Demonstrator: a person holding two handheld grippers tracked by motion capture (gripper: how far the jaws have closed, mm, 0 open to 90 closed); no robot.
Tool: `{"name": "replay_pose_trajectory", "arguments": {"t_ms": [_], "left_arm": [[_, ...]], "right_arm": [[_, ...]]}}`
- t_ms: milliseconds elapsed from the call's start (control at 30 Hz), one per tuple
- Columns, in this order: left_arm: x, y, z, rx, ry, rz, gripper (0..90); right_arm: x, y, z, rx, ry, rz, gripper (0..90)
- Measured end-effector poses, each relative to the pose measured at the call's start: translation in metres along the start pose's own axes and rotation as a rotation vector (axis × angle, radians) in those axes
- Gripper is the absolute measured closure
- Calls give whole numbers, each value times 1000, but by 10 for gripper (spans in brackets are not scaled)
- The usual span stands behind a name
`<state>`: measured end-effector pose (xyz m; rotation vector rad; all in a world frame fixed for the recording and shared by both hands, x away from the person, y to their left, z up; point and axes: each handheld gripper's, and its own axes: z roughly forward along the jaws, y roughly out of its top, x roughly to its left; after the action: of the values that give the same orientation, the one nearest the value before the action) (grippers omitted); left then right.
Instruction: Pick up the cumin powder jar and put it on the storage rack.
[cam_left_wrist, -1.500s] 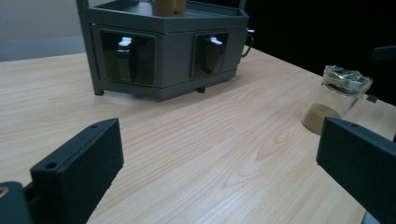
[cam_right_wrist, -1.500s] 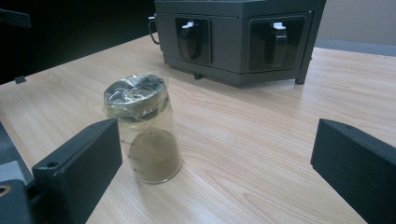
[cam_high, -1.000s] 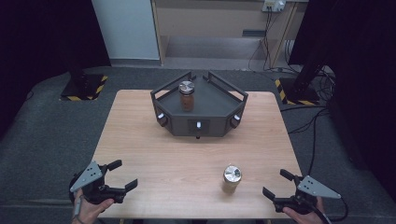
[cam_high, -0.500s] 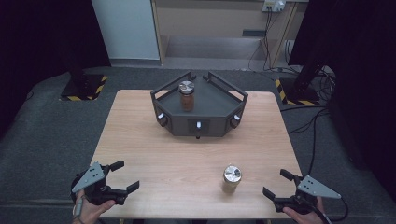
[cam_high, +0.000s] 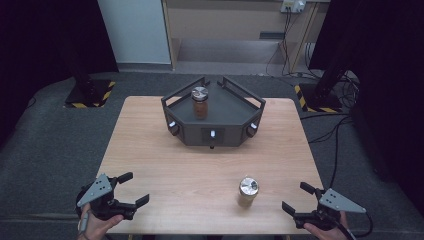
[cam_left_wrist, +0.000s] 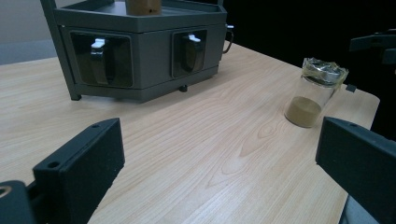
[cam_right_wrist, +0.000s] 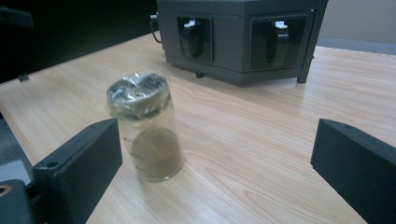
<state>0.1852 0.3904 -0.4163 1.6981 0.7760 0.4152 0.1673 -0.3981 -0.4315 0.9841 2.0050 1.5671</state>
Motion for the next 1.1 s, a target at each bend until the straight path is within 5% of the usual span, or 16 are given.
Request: {"name": "replay_pose_trajectory", "arguments": {"t_ms": [500,733,1100], "left_arm": [[1,-2,0,3,5,-16,2],[3,-3,0,5,4,-23,3],[4,-3,2,10,-2,-20,2]], "right_arm": [[-5,42,-20,-3,14,-43,8],[-11,78,-19,58,45,-68,8],[-18,111,-10,115,97,-101,9]]}}
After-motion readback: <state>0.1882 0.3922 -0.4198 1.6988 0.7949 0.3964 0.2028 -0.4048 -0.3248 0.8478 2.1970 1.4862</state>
